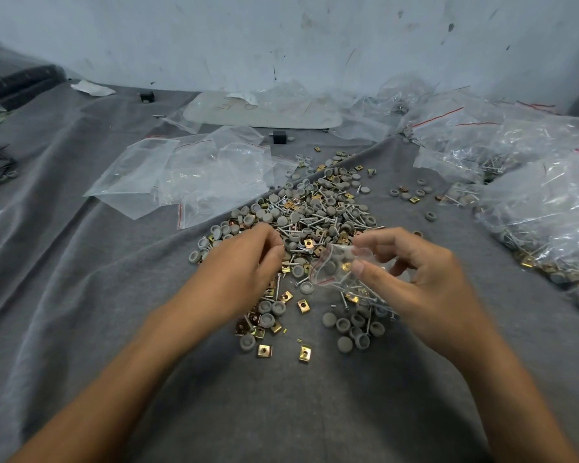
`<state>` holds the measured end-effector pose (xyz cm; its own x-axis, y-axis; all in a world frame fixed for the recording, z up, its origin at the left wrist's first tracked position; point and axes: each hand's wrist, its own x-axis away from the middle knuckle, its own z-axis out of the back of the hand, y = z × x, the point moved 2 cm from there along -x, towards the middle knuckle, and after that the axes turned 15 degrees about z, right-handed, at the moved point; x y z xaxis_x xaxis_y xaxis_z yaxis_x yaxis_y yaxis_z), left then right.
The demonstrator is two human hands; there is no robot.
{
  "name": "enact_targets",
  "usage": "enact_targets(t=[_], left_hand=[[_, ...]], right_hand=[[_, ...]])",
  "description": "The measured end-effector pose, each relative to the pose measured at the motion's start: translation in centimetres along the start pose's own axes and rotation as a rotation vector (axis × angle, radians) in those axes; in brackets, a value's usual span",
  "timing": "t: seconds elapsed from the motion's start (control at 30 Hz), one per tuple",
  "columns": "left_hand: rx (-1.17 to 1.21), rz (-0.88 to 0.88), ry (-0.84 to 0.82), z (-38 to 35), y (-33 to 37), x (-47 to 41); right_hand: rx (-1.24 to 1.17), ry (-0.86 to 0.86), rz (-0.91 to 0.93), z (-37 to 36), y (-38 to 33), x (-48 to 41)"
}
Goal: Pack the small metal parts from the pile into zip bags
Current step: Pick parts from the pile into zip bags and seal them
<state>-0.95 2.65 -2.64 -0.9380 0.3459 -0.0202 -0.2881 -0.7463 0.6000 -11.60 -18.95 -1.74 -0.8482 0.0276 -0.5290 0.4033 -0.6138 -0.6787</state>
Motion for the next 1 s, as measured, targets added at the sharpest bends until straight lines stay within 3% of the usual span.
enact_targets(t=[0.23,0.47,0.87,1.0], left_hand=[[0.448,-0.046,-0.172,0.0,0.6,-0.1],[0.433,-0.098,-0.209,-1.0,1.7,0.5],[0.507,-0.054,-0.096,-0.8,1.8,0.6],[0.617,-0.025,-0.174,-0.5,2.4,0.8]], right_hand=[[0.011,-0.020,0.003,-0.2,-0.1,0.0],[0.023,-0.007,0.012,-0.4,0.1,0.0],[0.034,-0.015,0.017,-0.4,0.2,0.0],[0.027,-0.012,0.024,-0.4,0.3,0.1]])
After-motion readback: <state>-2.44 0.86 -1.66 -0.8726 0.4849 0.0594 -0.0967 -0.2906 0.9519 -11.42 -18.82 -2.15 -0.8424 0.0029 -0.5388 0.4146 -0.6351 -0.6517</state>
